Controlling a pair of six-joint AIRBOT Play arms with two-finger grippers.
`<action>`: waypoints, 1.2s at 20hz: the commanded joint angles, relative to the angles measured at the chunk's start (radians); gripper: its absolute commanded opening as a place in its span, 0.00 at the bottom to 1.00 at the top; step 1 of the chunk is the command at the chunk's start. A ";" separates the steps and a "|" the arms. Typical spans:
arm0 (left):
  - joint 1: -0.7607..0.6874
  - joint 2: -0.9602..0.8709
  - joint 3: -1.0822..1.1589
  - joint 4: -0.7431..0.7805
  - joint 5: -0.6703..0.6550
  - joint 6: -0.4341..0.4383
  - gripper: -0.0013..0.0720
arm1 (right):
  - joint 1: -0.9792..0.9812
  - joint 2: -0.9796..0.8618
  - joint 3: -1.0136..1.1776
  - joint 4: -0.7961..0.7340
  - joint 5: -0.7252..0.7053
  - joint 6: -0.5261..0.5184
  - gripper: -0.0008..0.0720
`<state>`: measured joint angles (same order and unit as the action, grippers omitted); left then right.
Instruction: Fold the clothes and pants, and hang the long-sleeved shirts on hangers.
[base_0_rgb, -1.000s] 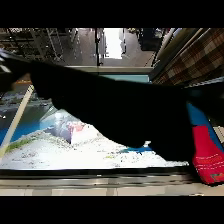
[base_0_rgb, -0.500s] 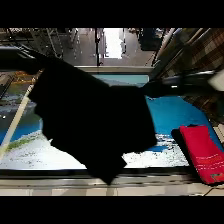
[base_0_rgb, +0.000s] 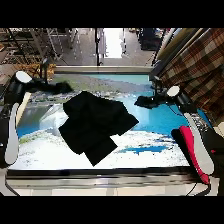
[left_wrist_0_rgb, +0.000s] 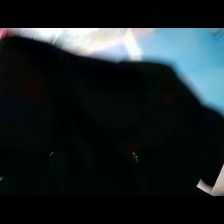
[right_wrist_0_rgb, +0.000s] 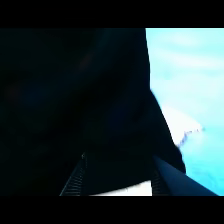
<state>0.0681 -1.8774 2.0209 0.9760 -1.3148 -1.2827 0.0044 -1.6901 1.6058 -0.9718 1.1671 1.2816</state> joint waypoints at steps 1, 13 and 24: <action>0.022 0.011 -0.104 0.194 -0.327 -0.135 0.66 | 0.006 -0.013 -0.047 -0.065 0.296 -0.174 0.62; -0.194 0.640 -1.286 -0.068 0.207 -0.046 0.77 | 0.117 -0.014 -0.320 0.157 -0.038 0.122 0.69; -0.251 0.481 -1.318 -0.284 0.499 -0.101 0.77 | 0.206 -0.068 -0.328 0.132 -0.195 0.295 0.43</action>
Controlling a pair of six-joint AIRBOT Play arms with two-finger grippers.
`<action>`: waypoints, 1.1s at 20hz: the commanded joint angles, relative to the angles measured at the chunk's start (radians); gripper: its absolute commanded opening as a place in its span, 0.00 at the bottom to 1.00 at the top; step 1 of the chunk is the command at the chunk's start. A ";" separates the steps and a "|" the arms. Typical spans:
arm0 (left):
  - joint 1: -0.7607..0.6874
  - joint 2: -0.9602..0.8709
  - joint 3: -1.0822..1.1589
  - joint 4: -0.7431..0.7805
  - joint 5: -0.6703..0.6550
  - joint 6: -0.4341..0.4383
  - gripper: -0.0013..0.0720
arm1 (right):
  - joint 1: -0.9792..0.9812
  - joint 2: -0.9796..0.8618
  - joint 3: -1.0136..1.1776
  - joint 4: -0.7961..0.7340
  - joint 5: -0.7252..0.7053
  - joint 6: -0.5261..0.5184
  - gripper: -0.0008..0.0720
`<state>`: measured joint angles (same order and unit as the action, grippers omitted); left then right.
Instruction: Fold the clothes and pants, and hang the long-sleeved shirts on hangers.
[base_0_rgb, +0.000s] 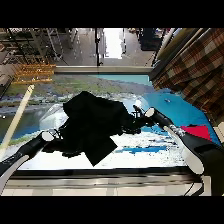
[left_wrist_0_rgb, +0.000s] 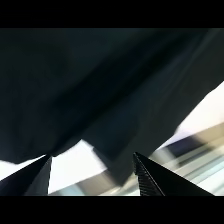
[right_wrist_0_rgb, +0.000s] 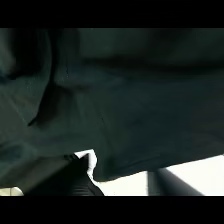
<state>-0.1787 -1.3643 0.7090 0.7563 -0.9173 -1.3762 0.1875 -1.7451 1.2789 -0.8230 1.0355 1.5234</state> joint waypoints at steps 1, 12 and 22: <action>-0.004 -0.031 -0.006 -0.084 0.122 -0.008 0.68 | 0.025 -0.014 -0.001 -0.036 -0.100 0.113 0.39; 0.163 0.117 0.188 -0.179 -0.099 0.217 0.03 | -0.081 0.204 0.197 -0.030 0.334 -0.004 0.04; 0.547 0.248 0.854 -0.666 -0.464 0.261 0.02 | -0.256 0.630 0.584 -0.023 0.448 0.011 0.04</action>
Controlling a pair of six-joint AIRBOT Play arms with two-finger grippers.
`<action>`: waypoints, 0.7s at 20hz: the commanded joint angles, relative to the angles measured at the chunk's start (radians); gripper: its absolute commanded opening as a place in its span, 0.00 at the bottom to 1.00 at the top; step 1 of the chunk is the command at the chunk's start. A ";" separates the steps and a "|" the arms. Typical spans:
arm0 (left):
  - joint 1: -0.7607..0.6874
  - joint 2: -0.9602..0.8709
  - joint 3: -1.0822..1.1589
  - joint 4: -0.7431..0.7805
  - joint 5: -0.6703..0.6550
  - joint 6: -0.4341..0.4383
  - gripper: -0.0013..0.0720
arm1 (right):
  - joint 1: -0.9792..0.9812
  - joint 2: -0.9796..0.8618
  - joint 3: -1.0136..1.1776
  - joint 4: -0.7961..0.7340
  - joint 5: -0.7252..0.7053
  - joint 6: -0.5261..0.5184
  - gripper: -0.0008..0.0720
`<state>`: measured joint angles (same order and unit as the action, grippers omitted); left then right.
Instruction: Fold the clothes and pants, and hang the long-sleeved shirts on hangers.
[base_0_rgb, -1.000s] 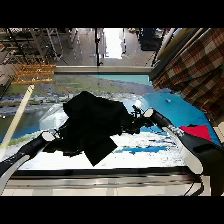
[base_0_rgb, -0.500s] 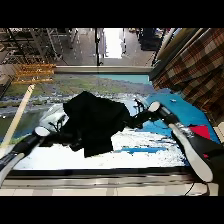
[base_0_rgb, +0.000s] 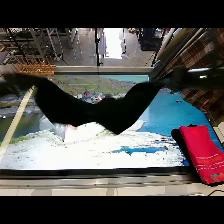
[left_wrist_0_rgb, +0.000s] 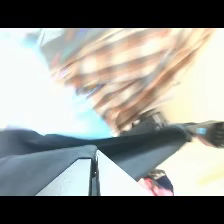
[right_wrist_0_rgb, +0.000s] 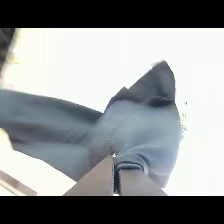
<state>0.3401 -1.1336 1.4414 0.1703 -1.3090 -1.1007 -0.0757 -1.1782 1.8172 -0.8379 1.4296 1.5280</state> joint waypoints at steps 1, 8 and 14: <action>0.002 0.013 0.121 -0.065 -0.071 -0.020 0.02 | 0.036 0.055 0.043 -0.011 0.061 0.021 0.04; 0.143 0.003 0.250 -0.468 -0.054 0.031 0.02 | 0.030 0.132 0.193 -0.058 -0.140 0.033 0.04; 0.409 0.038 0.550 -0.821 0.019 0.152 0.02 | 0.030 0.324 0.299 -0.066 -0.380 -0.072 0.03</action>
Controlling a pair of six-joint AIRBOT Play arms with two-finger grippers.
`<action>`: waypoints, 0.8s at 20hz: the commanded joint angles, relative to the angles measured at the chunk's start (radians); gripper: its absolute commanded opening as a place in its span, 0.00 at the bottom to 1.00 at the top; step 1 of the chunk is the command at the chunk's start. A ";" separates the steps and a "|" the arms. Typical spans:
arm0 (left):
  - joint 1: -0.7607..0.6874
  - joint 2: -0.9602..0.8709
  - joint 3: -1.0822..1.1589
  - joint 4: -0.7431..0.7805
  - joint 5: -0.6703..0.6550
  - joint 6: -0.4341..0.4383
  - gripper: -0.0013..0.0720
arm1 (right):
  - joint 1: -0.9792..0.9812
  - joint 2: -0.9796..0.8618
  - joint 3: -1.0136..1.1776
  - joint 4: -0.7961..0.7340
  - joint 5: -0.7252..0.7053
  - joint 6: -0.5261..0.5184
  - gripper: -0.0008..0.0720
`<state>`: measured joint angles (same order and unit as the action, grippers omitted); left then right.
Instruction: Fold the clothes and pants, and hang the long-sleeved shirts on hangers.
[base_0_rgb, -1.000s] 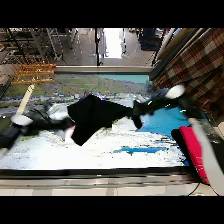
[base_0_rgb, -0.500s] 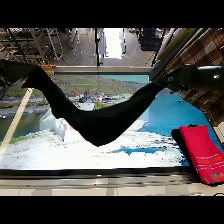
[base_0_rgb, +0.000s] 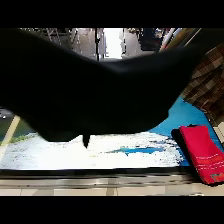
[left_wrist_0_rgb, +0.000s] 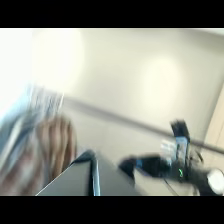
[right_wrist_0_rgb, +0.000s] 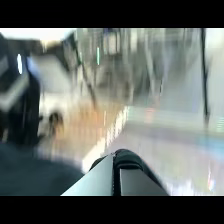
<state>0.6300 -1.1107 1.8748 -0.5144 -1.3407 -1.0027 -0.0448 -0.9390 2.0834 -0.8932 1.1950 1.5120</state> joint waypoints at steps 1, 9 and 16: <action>0.152 0.023 0.130 -0.075 0.082 0.055 0.03 | -0.001 0.098 0.030 -0.013 -0.172 -0.071 0.03; -0.299 -0.270 0.095 0.830 0.232 -0.031 0.02 | 0.002 -0.237 -0.320 -0.167 -0.224 -0.005 0.03; -0.403 -0.776 0.100 0.964 0.536 -0.113 0.02 | 0.020 -0.811 -0.413 -0.066 -0.664 -0.014 0.04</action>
<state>0.2634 -1.7195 1.9709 0.4015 -0.9764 -1.0832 -0.0364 -1.5482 1.6962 -1.0145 0.7815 1.5024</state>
